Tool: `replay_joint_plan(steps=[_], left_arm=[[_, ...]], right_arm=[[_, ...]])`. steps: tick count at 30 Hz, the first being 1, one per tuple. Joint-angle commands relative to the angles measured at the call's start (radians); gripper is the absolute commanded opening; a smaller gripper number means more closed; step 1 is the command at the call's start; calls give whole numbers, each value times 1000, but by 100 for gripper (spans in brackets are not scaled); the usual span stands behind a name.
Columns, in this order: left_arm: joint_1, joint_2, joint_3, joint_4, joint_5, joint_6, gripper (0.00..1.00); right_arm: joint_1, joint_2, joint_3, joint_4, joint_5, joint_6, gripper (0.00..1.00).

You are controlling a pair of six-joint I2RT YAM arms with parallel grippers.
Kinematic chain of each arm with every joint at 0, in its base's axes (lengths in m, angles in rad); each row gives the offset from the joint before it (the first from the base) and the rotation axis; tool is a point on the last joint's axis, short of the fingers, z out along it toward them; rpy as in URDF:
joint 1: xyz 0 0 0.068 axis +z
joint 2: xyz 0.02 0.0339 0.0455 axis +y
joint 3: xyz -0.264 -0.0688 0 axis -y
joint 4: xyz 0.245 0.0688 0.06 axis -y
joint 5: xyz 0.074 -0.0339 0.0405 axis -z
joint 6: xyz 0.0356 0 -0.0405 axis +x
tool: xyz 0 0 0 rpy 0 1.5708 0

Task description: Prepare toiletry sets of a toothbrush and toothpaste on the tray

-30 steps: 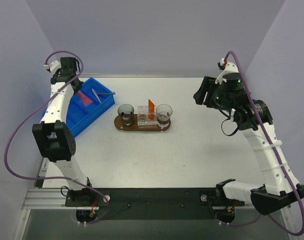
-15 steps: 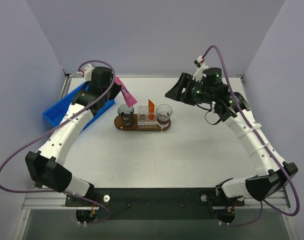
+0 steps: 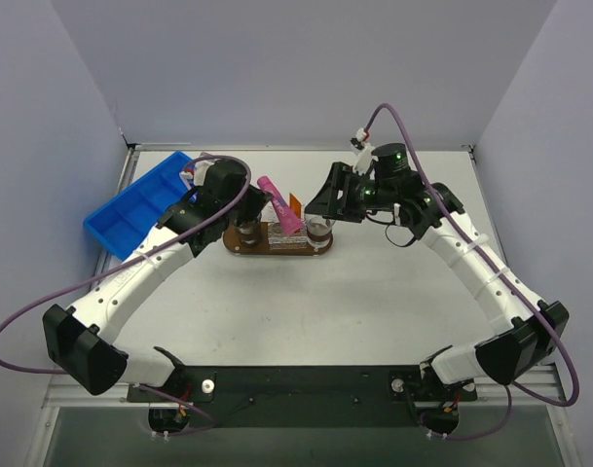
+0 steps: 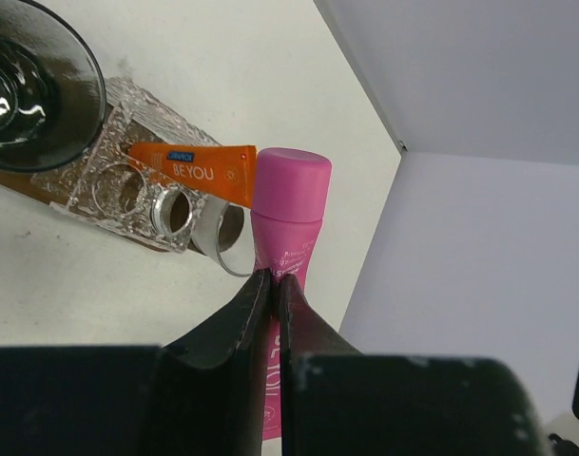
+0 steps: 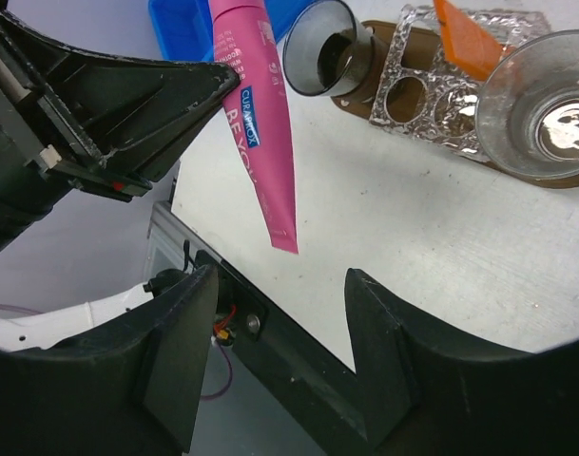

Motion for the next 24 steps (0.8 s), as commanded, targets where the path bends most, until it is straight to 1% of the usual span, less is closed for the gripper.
replay_joint_plan(steps=[1,8,15,19,22,23,24], left_arm=[[-19,-41,11,86,2,-118,4],[-22,-39,10,113,45,-128,4],[-34,-25,6,140,75,-150,4],[-39,-21,4,140,85,-145,4],[-44,-25,-14,146,95,-151,4],[-45,-25,-20,147,97,-156,4],[-47,-30,-23,153,100,-160,4]], right_arm=[[13,27,19,6,-63,-39,51],[14,72,42,-40,-151,-96,49],[14,129,83,-60,-171,-117,43],[16,155,106,-66,-186,-126,37],[16,176,116,-72,-194,-131,31],[16,178,119,-72,-197,-131,24],[16,185,122,-72,-202,-134,21]])
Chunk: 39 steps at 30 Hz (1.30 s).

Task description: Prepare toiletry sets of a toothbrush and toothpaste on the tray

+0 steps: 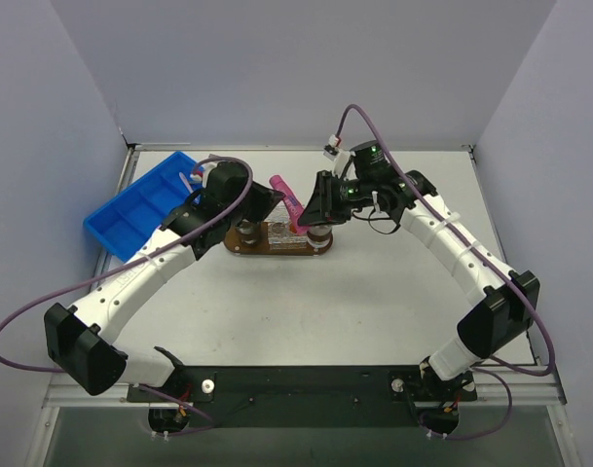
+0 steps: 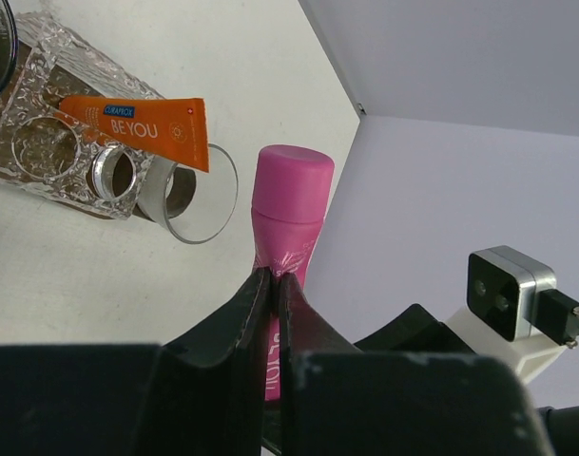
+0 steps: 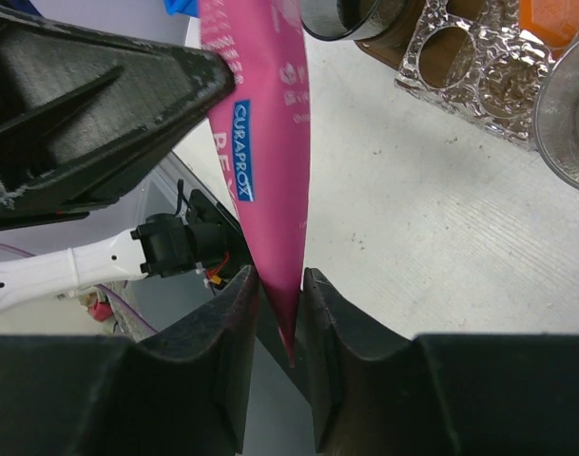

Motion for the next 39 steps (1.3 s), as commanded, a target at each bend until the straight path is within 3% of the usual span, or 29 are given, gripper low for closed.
replay_joint_plan(steps=[1,3,5,8,13,14,19,23,26,27,30,32,39], left_arm=[[-10,-31,-14,72,14,-85,4],[-10,-34,-26,79,17,-80,5],[-10,-40,-40,91,26,-74,14],[-6,-43,-37,102,41,-26,37],[17,-28,12,114,109,116,55],[20,-26,18,109,119,165,67],[89,-69,22,108,162,320,72],[155,-107,11,225,299,617,72],[181,-77,26,292,559,832,72],[183,-66,31,301,710,863,72],[180,-9,49,333,987,913,72],[158,26,52,336,1098,919,72],[77,123,43,399,1331,867,72]], right_arm=[[5,20,51,-12,-42,-18,17],[5,23,56,-12,-45,-20,1],[5,20,57,-14,-43,-18,0],[3,0,59,-17,-34,-28,0],[-13,-31,60,-34,-48,-43,0],[-17,-39,62,-47,-52,-49,0],[-53,-65,88,-135,-79,-100,0],[-79,-79,117,-297,-115,-187,0],[-82,-74,149,-446,-138,-271,0],[-81,-72,154,-483,-146,-306,0],[-79,-72,160,-609,-158,-360,0],[-76,-76,163,-691,-163,-386,0],[-69,-135,64,-730,-275,-373,0]])
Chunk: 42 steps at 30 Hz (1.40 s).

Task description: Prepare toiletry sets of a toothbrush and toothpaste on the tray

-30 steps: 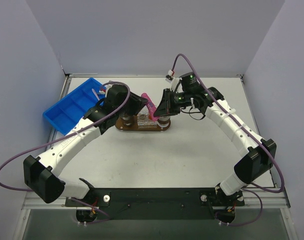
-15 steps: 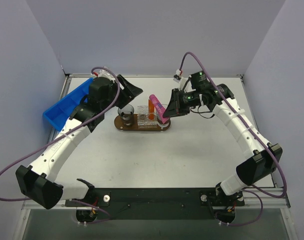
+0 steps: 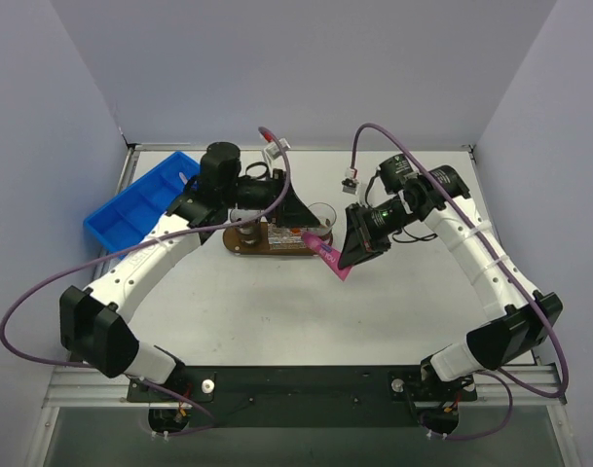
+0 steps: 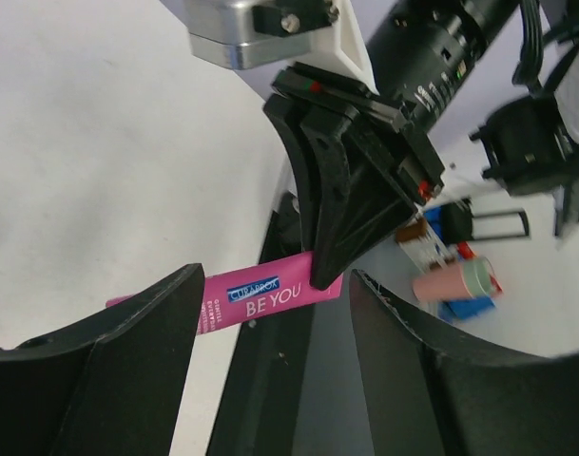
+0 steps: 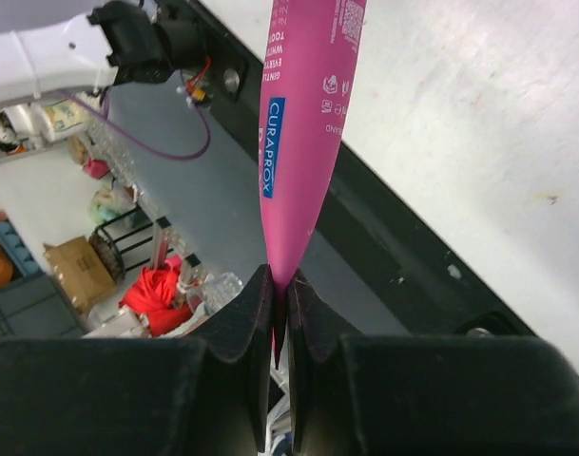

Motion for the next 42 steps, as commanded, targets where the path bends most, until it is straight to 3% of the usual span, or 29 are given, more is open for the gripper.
replay_joint_plan(steps=[1,7,16,21,33,42], left_arm=[[-43,53,20,89,268,-7,72],[-98,91,-3,189,329,-59,72],[-129,95,-153,632,446,-430,68],[-150,61,-192,508,481,-361,64],[-173,19,-248,478,515,-366,54],[-207,18,-265,458,550,-369,54]], right_arm=[[13,-84,-50,-82,-142,-16,0],[41,-110,-87,-77,-220,4,0],[42,-102,-107,-46,-303,20,0],[42,-98,-102,-42,-316,21,0],[50,-93,-102,-20,-351,26,0],[53,-95,-105,3,-371,24,0]])
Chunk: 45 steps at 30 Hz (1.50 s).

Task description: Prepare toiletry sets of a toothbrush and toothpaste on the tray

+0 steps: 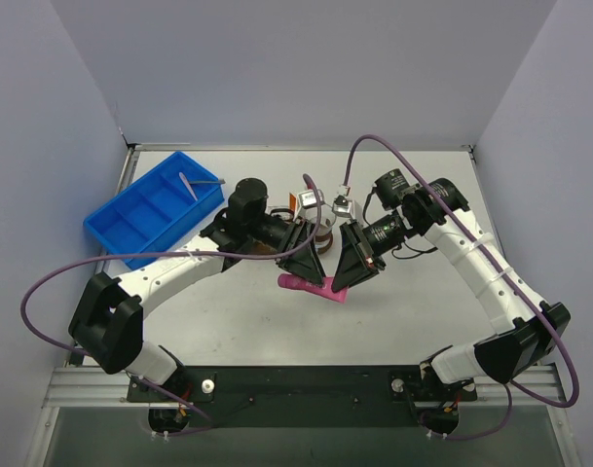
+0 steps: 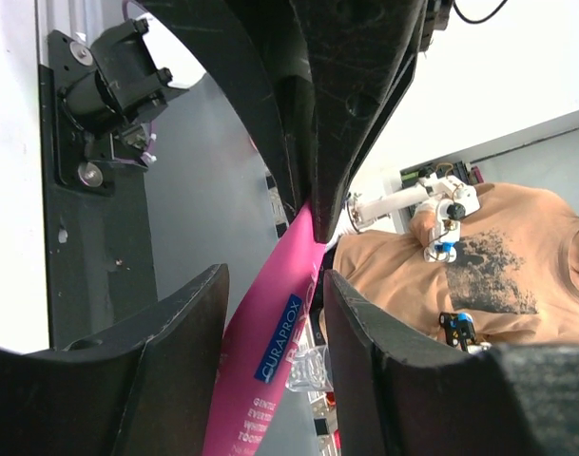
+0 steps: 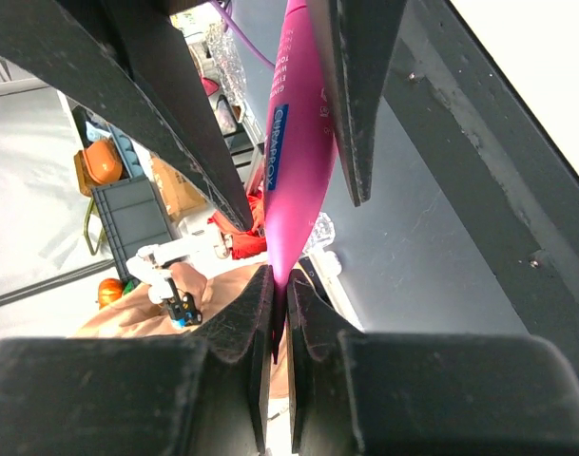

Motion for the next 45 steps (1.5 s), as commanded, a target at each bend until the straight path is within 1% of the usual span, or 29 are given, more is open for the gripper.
replay_joint_plan(steps=[1,3,5,7,8,10,11,15,17,20,21,23,24,25,27,30,32,34,35,36,37,38,39,41,45], left_arm=[[-38,-42,-4,-4,89,-2,56],[-46,-42,-4,-9,99,-2,58],[-49,-42,-6,-10,103,-2,58],[-50,-46,-10,-12,106,-2,54],[-50,-44,-12,-15,106,-2,48],[-50,-44,-11,-20,106,-2,44],[-50,-46,-11,-20,106,-2,39],[-50,-44,-11,-20,102,1,32],[-49,-41,-9,-18,96,3,30],[-41,-41,6,-18,59,15,24],[-37,-41,9,-14,45,21,23],[-24,-47,17,3,2,21,22],[-15,-50,19,15,-16,24,22],[-9,-59,20,22,-53,27,22],[22,-70,10,57,-97,27,22],[77,-101,-4,101,-196,23,23],[105,-125,-1,76,-278,56,23],[132,-150,-18,115,-358,57,23],[137,-151,-23,147,-371,38,23],[141,-145,-32,225,-380,-18,23],[145,-141,-47,261,-386,-44,23],[145,-138,-55,290,-388,-65,23],[146,-133,-57,310,-386,-78,23],[154,-131,-52,306,-380,-75,23],[171,-119,-47,347,-343,-111,24]], right_arm=[[1,-8,4,52,-61,-2,0],[2,-8,4,61,-68,-5,0],[2,-7,-1,67,-70,-2,0],[2,0,-4,72,-67,-2,0],[4,-2,-7,73,-65,-2,0],[4,1,-10,78,-59,-4,0],[5,1,-8,79,-55,-4,0],[2,0,-11,82,-35,1,0],[-1,-2,-7,85,1,2,0],[-27,-19,-2,110,47,24,11],[-39,-29,-4,118,56,28,19],[-74,-43,-4,145,85,51,29],[-84,-56,-4,156,96,59,37],[-97,-62,-4,168,103,79,41],[-124,-85,-5,211,136,105,48],[-153,-109,-8,279,169,154,50],[-168,-118,-8,330,197,194,51],[-193,-131,-21,384,222,234,52],[-202,-135,-30,460,223,260,52],[-208,-143,-40,511,222,327,52],[-210,-146,-69,562,219,361,52],[-210,-149,-85,672,211,393,50],[-211,-154,-100,728,196,465,50],[-210,-158,-138,853,192,515,49],[-210,-149,-157,938,191,555,47]])
